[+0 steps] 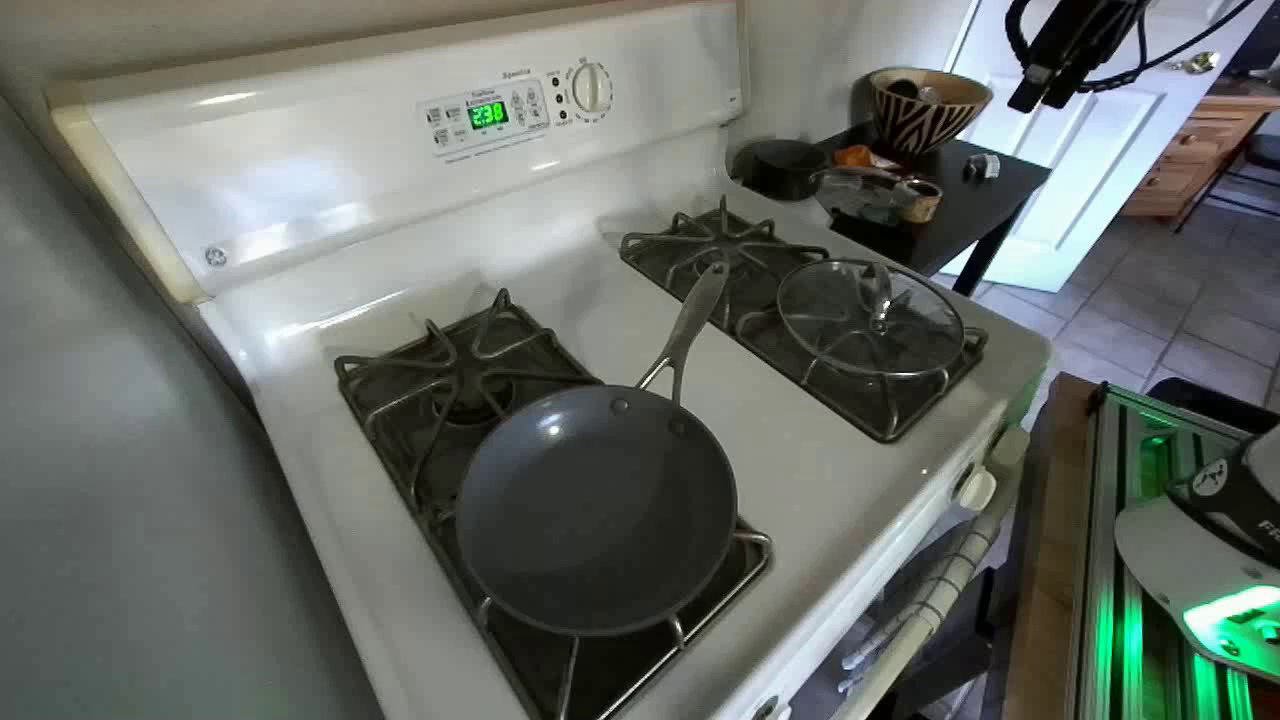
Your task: Pick up the clear pan lid and put it on the gray pan
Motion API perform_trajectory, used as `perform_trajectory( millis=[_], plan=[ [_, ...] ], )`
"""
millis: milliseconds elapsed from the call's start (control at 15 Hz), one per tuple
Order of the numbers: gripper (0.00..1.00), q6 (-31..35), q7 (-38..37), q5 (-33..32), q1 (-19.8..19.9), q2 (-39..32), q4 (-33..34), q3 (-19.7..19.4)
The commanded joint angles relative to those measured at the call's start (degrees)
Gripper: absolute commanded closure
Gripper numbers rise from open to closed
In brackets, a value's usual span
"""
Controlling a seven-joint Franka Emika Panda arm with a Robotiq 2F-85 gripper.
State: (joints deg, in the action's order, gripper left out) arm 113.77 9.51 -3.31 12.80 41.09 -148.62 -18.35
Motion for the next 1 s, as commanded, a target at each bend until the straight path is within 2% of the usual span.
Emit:
perform_trajectory(
  millis=[0,267,600,933],
  plan=[
    [0.0,-0.1,0.4,0.4,0.6,-0.2,0.1,0.5],
    [0.0,-0.1,0.4,0.4,0.6,-0.2,0.1,0.5],
    [0.0,2.8,-18.5,0.3,2.8,0.4,-5.2,10.2],
    [0.0,7.8,-30.5,2.9,0.2,-1.3,-9.1,17.9]
  ],
)
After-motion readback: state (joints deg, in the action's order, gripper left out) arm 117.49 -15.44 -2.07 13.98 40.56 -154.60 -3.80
